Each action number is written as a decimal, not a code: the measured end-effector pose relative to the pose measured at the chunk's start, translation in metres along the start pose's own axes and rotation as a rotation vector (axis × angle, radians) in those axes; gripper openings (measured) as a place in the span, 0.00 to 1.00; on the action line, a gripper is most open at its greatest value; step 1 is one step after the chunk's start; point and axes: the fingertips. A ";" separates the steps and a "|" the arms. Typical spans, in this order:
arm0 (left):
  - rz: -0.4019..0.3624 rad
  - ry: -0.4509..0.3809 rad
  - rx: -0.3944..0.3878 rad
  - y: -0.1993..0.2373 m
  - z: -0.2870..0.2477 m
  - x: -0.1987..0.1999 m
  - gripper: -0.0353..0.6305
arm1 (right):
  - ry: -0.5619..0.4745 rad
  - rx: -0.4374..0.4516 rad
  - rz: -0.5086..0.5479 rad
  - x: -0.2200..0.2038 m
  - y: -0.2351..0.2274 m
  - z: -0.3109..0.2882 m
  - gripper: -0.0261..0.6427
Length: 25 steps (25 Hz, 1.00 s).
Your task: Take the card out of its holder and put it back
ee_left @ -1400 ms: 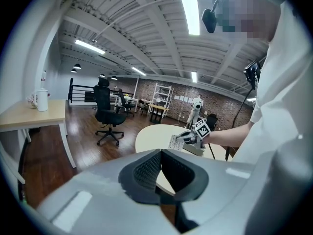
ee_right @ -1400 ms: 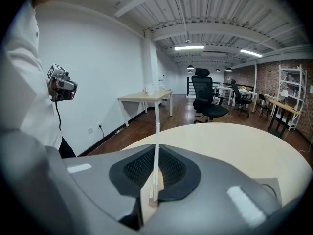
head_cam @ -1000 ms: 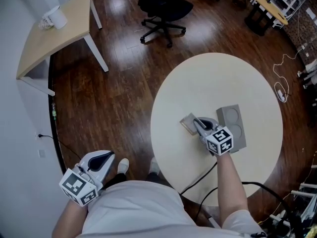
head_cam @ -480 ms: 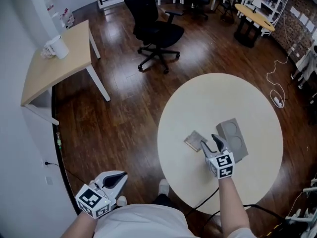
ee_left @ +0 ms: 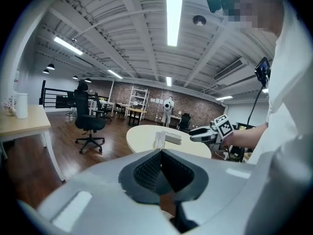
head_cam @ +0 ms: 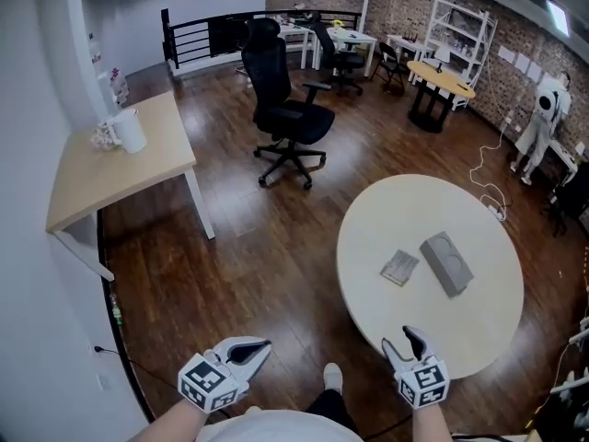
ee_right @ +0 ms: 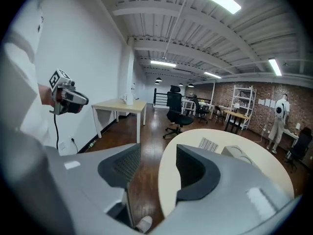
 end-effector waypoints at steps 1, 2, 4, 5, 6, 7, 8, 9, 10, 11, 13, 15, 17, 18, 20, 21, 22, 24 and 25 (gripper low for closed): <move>-0.009 0.006 -0.017 0.001 0.017 -0.006 0.06 | 0.000 -0.006 -0.014 -0.004 0.028 0.011 0.37; -0.017 0.013 -0.034 0.003 0.033 -0.011 0.06 | 0.004 -0.012 -0.028 -0.007 0.054 0.022 0.37; -0.013 0.032 -0.061 0.002 0.061 -0.023 0.06 | 0.020 -0.027 -0.064 -0.016 0.099 0.045 0.37; -0.003 0.042 -0.073 0.000 0.073 -0.030 0.06 | 0.030 -0.034 -0.085 -0.022 0.119 0.057 0.37; 0.003 0.051 -0.083 -0.002 0.084 -0.037 0.06 | 0.040 -0.041 -0.103 -0.028 0.137 0.068 0.37; 0.003 0.060 -0.092 -0.004 0.094 -0.044 0.06 | 0.048 -0.046 -0.117 -0.034 0.153 0.078 0.37; 0.000 0.069 -0.100 -0.007 0.102 -0.050 0.06 | 0.053 -0.051 -0.128 -0.039 0.167 0.088 0.37; -0.005 0.077 -0.107 -0.011 0.109 -0.056 0.06 | 0.054 -0.054 -0.135 -0.044 0.180 0.097 0.37; -0.011 0.083 -0.113 -0.015 0.114 -0.060 0.06 | 0.053 -0.059 -0.137 -0.046 0.192 0.106 0.37; -0.017 0.085 -0.121 -0.020 0.118 -0.063 0.06 | 0.052 -0.064 -0.138 -0.048 0.202 0.115 0.37; -0.029 0.079 -0.140 -0.036 0.122 -0.064 0.06 | 0.050 -0.074 -0.140 -0.049 0.219 0.133 0.37; -0.036 0.069 -0.169 -0.058 0.120 -0.063 0.06 | 0.042 -0.079 -0.142 -0.053 0.233 0.150 0.37; -0.045 0.062 -0.206 -0.083 0.116 -0.060 0.06 | 0.029 -0.095 -0.133 -0.060 0.241 0.164 0.37; -0.053 0.060 -0.229 -0.098 0.115 -0.058 0.06 | 0.025 -0.108 -0.129 -0.064 0.245 0.172 0.36; -0.077 0.061 -0.278 -0.129 0.115 -0.057 0.06 | 0.014 -0.134 -0.132 -0.068 0.251 0.193 0.36; -0.094 0.064 -0.300 -0.143 0.116 -0.057 0.06 | 0.007 -0.143 -0.140 -0.071 0.254 0.203 0.36; -0.110 0.067 -0.316 -0.155 0.116 -0.058 0.06 | 0.000 -0.150 -0.150 -0.074 0.257 0.212 0.36; -0.131 0.068 -0.334 -0.173 0.116 -0.058 0.06 | -0.006 -0.148 -0.171 -0.084 0.262 0.224 0.36; -0.137 0.067 -0.341 -0.181 0.117 -0.058 0.06 | -0.002 -0.143 -0.178 -0.089 0.265 0.229 0.36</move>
Point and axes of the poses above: the fingertips, and each gripper's own axes: z backward along the fingers, y to its left, x out of its top, and after that the axes turned 8 degrees about x, right-handed
